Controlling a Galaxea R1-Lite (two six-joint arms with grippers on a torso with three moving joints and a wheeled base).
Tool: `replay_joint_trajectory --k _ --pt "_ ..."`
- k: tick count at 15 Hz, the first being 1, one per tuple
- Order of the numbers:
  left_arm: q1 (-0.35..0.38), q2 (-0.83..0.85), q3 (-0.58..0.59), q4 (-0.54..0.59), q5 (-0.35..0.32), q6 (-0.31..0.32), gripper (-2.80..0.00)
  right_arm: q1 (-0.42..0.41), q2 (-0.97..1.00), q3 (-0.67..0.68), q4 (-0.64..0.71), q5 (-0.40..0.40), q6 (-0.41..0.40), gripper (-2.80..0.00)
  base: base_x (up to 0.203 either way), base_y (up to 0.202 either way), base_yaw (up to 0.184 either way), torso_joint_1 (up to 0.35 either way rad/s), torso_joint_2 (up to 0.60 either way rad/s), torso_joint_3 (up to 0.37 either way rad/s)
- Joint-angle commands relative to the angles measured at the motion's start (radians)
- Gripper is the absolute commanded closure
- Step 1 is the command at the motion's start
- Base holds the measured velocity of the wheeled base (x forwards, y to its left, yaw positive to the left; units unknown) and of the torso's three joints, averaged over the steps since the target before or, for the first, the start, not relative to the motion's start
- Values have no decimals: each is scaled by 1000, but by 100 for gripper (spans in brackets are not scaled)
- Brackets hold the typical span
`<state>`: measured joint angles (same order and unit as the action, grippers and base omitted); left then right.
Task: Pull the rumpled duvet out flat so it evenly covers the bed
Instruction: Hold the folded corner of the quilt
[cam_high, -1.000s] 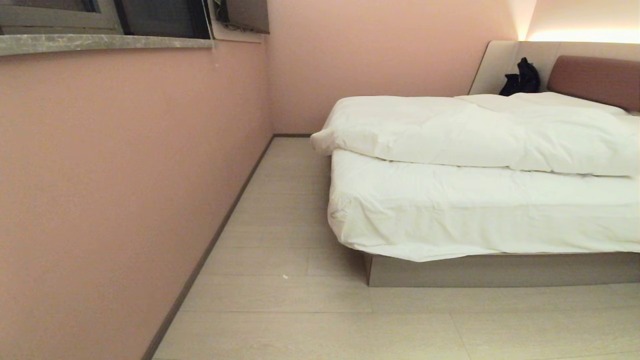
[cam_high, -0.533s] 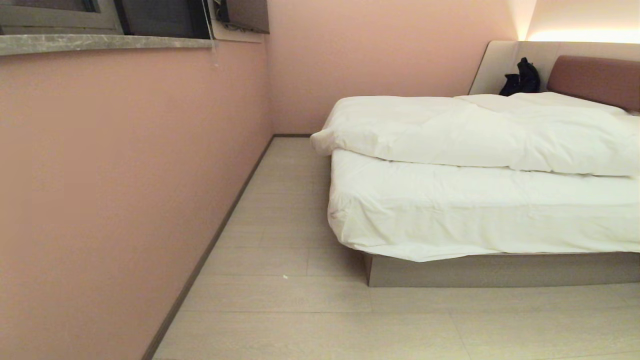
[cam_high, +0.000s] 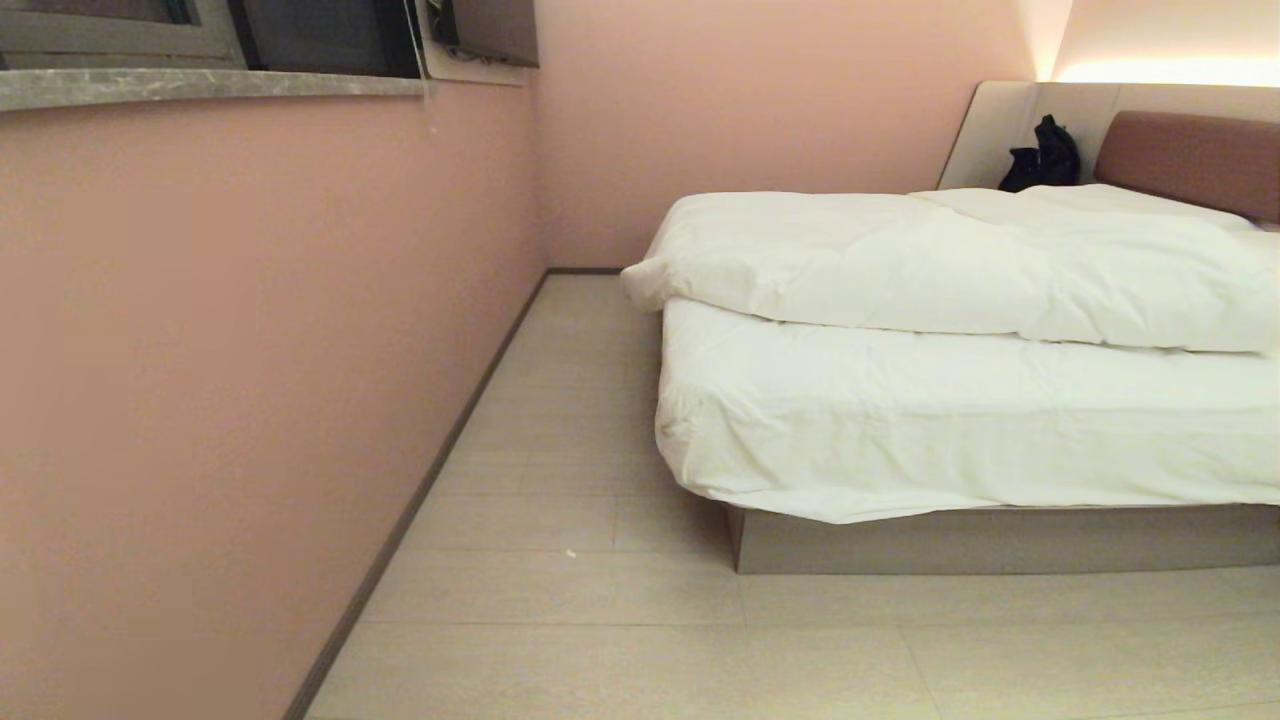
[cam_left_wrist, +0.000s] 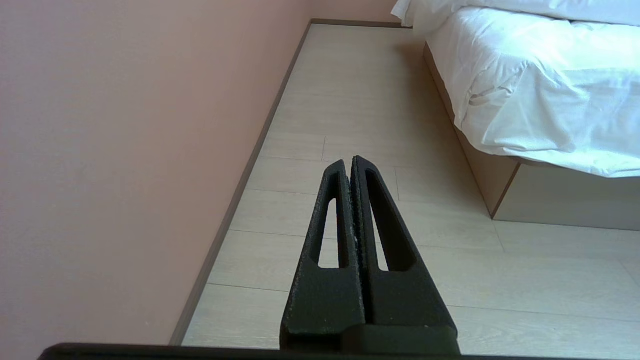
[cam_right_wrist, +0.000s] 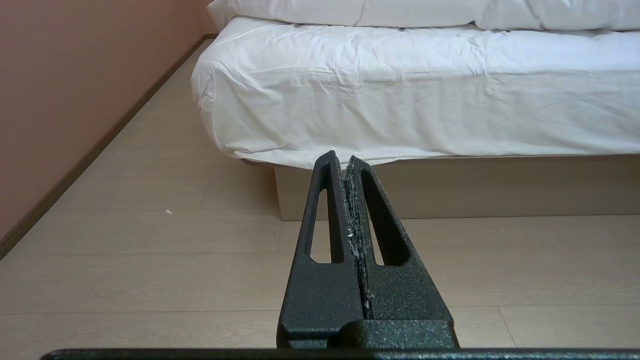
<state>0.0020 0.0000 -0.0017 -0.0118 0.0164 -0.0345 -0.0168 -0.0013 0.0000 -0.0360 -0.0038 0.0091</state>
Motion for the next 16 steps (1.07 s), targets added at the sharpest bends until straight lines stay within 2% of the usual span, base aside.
replay_joint_trajectory --k 1,16 --pt "1 0 0 0 0 -1 0 0 1 0 1 -1 0 0 0 0 0 0 0 0" --pt "0 0 0 0 0 2 0 0 1 0 0 -1 0 0 0 0 0 0 0 0"
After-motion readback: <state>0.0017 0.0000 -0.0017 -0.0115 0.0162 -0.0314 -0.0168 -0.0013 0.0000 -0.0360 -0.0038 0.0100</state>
